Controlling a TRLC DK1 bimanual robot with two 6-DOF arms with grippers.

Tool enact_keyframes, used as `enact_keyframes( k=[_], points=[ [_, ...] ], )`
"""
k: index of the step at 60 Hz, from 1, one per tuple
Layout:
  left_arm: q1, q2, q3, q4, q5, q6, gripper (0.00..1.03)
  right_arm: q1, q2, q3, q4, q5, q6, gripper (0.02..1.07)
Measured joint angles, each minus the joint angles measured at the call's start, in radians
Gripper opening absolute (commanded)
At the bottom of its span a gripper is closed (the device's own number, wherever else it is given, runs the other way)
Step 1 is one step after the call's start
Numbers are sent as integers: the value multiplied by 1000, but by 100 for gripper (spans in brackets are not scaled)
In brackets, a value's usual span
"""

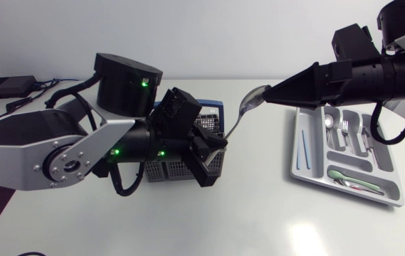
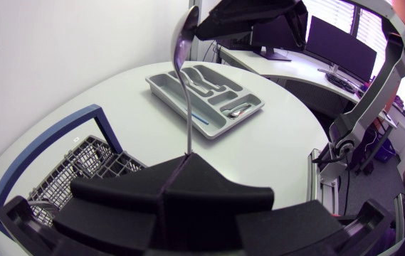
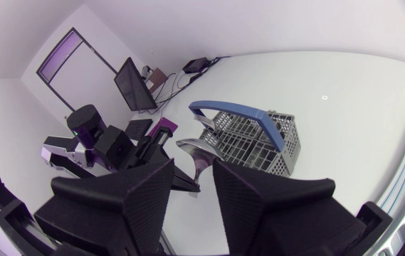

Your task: Unload the cutlery basket into the drawer organizer.

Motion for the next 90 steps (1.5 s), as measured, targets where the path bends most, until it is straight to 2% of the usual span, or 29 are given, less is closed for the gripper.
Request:
enact_keyframes(
  k=[11, 22, 33, 46, 62, 90],
  points=[
    [4, 0, 2, 0, 0, -8, 16, -19, -19, -2, 23, 16, 1, 50],
    [16, 0, 15, 1, -16, -26, 16, -50, -84, -45, 125, 161, 43, 50],
    [16, 3, 49, 9, -101, -57, 16, -37, -122, -69, 146, 253, 88, 50],
    [14, 27, 103, 15, -166, -97, 15, 57, -123, -69, 187, 360, 130, 50],
    [19, 65, 158, 14, -177, -158, 15, 256, -90, -69, 303, 536, 179, 50],
    [42, 93, 206, 6, -177, -192, 15, 281, 27, -34, 381, 570, 246, 50]
  ],
)
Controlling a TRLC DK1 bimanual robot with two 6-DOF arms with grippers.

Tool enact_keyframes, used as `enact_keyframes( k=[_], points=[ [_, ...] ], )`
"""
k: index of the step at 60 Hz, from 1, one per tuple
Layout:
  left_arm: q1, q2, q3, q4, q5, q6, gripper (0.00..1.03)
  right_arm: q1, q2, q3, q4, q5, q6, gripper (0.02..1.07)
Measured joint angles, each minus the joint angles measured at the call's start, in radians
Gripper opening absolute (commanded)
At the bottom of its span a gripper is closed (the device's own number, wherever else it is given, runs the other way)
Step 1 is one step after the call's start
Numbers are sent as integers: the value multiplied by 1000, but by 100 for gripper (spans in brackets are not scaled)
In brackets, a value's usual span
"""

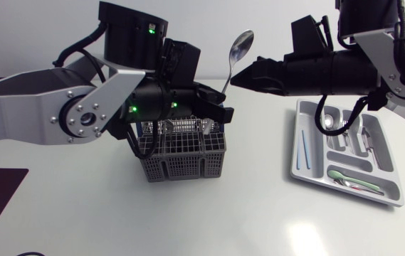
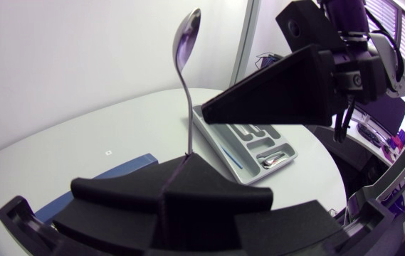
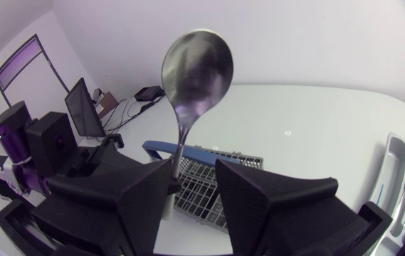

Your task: Unload the cutlery basket into the drawer organizer.

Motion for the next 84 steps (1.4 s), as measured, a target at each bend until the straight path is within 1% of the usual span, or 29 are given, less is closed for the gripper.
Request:
enact_keyframes(
  k=[13, 37, 43, 49, 52, 59, 63, 67, 71, 84],
  points=[
    [8, 4, 0, 0, 0, -10, 15, -2, 27, 44, 7, 0, 27, 50],
    [14, 4, 2, 0, 0, -18, 15, -1, 70, 76, 7, 0, 55, 48],
    [14, 4, 2, 0, 0, -18, 15, 1, 79, 81, 7, 0, 56, 44],
    [14, 4, 2, 0, 0, -18, 15, 2, 85, 86, 7, 0, 60, 43],
    [14, 4, 2, 0, 0, -17, 15, 2, 86, 89, 7, 0, 63, 39],
    [14, 4, 2, 0, 0, -18, 15, 3, 86, 94, 8, 0, 63, 39],
    [14, 4, 2, 0, 0, -18, 15, 7, 88, 98, 8, 0, 63, 35],
    [14, 4, 2, 0, 0, -18, 15, 11, 89, 101, 8, -1, 64, 33],
    [14, 4, 2, 0, 0, -18, 15, 16, 90, 104, 8, -1, 66, 29],
    [14, 4, 2, 0, 0, -18, 15, 27, 95, 106, 7, -1, 67, 29]
  ],
)
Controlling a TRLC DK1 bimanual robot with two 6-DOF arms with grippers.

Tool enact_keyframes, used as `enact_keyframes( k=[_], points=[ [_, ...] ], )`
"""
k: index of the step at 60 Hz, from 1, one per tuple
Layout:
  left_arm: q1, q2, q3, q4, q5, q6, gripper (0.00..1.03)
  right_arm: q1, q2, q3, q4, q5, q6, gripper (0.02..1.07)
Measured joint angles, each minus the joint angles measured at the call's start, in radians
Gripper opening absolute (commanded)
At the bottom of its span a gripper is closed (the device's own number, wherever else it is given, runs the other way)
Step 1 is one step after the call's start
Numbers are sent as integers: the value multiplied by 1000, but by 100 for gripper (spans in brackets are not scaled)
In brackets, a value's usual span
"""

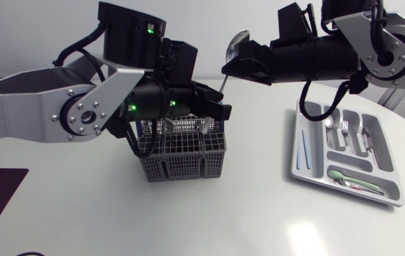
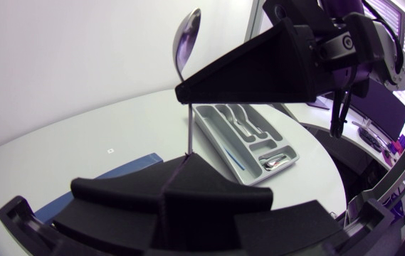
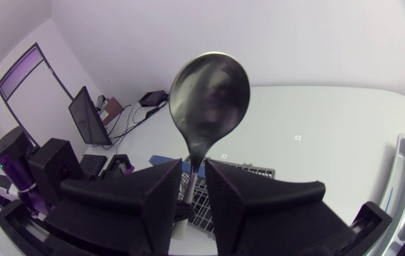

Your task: Unload the cutlery basket into the drawer organizer.

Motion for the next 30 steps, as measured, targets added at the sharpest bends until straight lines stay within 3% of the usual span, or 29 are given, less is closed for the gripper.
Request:
enact_keyframes(
  k=[19, 30],
  points=[
    [0, 0, 0, 0, 0, 0, 15, 1, 0, 0, 0, 0, 0, 20],
    [0, 1, 0, 0, -3, 0, 15, 1, 4, 2, -2, -4, 7, 8]
  ],
)
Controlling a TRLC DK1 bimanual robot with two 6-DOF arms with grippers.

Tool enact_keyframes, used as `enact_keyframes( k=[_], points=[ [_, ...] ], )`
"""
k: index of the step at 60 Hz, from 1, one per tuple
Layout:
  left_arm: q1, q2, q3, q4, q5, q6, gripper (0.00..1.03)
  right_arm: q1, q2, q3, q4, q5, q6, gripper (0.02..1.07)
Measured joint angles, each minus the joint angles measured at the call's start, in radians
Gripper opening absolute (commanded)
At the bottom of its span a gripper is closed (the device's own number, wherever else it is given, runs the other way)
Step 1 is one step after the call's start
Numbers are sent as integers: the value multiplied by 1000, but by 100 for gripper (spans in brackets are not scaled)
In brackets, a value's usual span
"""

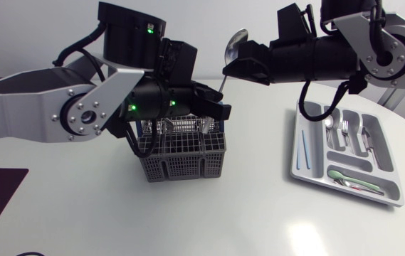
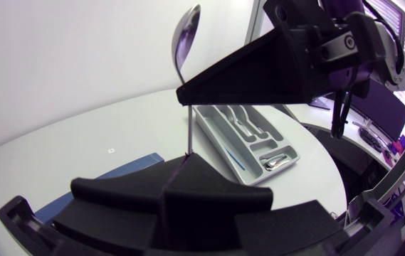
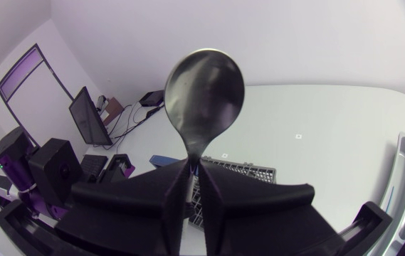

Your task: Unload the cutlery basket into the drawer organizer.

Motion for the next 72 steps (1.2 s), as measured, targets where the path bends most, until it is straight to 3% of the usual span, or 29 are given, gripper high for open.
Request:
enact_keyframes(
  k=[14, 17, 22, 27, 31, 49, 60, 72],
  points=[
    [0, 1, 0, 0, -6, -3, 17, 2, 5, 6, -6, -8, 0, 8],
    [0, 1, 0, 0, -8, -3, 30, 2, 5, 6, -6, -9, 0, 8],
    [5, 1, 0, 0, -4, -3, 65, -1, 5, 6, -6, -17, 0, 8],
    [12, -2, 1, 0, -5, -3, 84, -13, 5, 6, -21, -23, 0, 8],
    [23, -11, 1, 0, -5, -3, 90, -35, 5, 6, -33, -27, 0, 8],
    [89, -103, 1, 0, -5, 12, 91, -242, 5, 6, -148, -109, -66, 8],
    [116, -148, -9, -18, -4, 76, 91, -469, 21, 23, -301, -144, -245, 8],
    [140, -180, -77, -68, -3, 150, 91, -700, 169, 133, -470, -153, -476, 8]
  ],
)
